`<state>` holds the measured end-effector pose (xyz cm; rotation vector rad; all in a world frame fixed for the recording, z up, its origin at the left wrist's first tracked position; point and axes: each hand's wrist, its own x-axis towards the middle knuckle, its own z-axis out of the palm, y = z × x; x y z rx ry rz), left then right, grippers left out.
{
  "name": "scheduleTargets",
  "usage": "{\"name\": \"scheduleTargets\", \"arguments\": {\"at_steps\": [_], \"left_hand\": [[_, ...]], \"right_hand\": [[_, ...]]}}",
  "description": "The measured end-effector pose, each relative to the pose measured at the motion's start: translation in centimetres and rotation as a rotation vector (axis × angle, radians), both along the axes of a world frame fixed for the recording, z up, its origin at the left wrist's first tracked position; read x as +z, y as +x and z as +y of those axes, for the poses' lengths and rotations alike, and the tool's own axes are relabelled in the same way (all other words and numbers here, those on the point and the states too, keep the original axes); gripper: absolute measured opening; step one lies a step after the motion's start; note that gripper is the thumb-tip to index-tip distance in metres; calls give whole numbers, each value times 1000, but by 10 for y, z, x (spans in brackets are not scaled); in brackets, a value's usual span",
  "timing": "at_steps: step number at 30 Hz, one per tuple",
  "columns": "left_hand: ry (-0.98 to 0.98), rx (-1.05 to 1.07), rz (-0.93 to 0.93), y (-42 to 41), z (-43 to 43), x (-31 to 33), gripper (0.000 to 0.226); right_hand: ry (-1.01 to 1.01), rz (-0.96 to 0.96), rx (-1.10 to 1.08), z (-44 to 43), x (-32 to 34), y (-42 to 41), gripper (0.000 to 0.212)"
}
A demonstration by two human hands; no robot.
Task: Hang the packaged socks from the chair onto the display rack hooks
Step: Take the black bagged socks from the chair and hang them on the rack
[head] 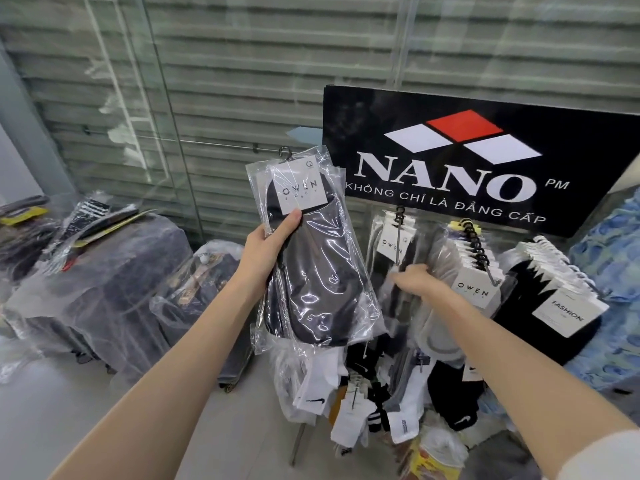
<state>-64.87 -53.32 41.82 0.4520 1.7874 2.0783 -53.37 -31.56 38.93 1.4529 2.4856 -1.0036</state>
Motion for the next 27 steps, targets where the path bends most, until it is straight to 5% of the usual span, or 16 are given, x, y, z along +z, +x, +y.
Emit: {"name": "scheduleTargets", "arguments": {"at_steps": [5,9,13,15,18,20,24,27], "left_hand": [[30,-10,-3,1,2,-4,57],[63,-22,-1,1,4,-2,50],[95,-7,-12,2,4,1,41],[90,2,-12,3,4,2,39],[100,-9,-19,9,6,4,35],[114,-30,-35,13,8,4,35],[112,-81,-37,15,0,0,65],[88,-119,-13,13,-8,-4,61]], "right_hand": [[-73,-304,527,-31,35,20,44],[-232,-148,781,-56,73,39,25],[117,363,592,-69,107,40,26],[222,597,448,-79,114,32,43],[225,700,363,-94,104,15,62],[271,752,289,-98,91,5,58],[66,865,176,-92,80,-4,29],[-102,932,144,-84,79,-5,21]]}}
